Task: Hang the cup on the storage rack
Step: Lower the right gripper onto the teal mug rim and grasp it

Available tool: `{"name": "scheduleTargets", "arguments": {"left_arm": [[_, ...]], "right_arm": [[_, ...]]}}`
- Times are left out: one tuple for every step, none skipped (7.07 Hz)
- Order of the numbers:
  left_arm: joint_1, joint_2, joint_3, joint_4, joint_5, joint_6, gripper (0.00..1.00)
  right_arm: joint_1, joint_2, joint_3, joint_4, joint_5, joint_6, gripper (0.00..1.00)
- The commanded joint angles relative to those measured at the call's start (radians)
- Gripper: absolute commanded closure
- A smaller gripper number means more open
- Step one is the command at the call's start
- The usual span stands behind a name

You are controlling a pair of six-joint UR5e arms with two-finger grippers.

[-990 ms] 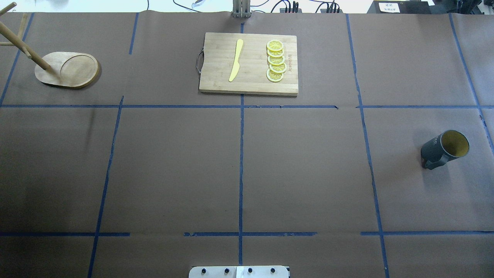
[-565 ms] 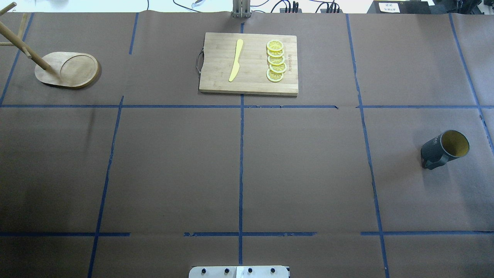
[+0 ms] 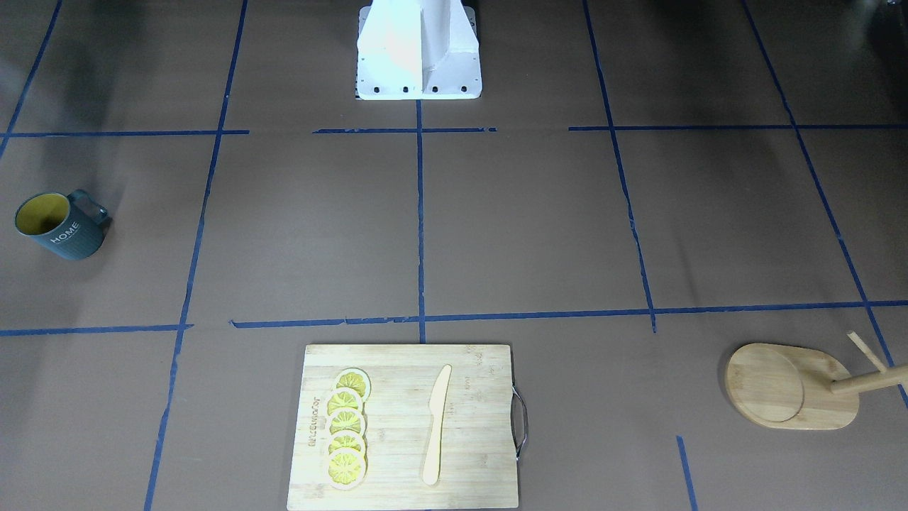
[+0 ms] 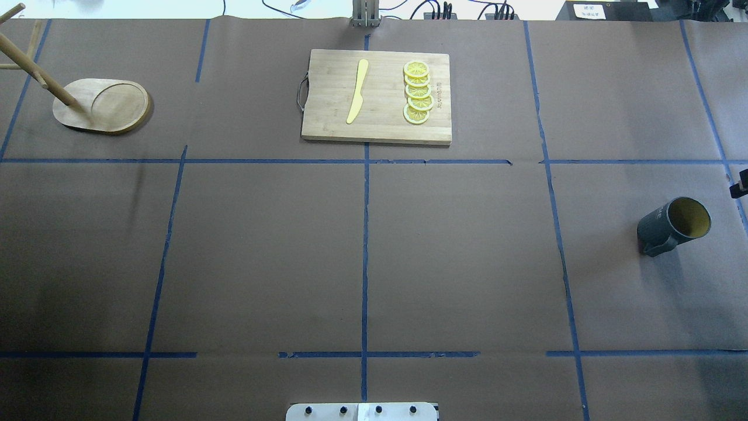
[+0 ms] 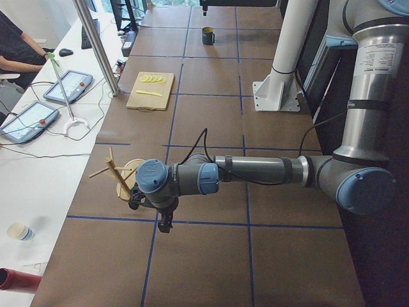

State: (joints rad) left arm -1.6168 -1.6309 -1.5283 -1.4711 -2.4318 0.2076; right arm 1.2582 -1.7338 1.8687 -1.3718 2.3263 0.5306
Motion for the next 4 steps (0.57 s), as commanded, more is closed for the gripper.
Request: {"name": "scheduleTargets", "arguments": {"left_arm": [[0.0, -0.001, -0.003, 0.0, 0.0, -0.001, 0.0], [0.0, -0.001, -0.003, 0.0, 0.0, -0.001, 0.0], [0.0, -0.001, -0.004, 0.0, 0.0, -0.001, 0.0], [0.0, -0.001, -0.004, 0.0, 0.0, -0.001, 0.0]], "right_arm": [[-0.104, 0.002, -0.035, 0.039, -0.03, 0.04, 0.0], [-0.117, 0.037, -0.069, 0.043, -0.028, 0.039, 0.0], [-0.117, 0.06, -0.098, 0.045, -0.028, 0.039, 0.0], [-0.118, 0.063, -0.127, 0.045, -0.028, 0.037, 0.0]]}}
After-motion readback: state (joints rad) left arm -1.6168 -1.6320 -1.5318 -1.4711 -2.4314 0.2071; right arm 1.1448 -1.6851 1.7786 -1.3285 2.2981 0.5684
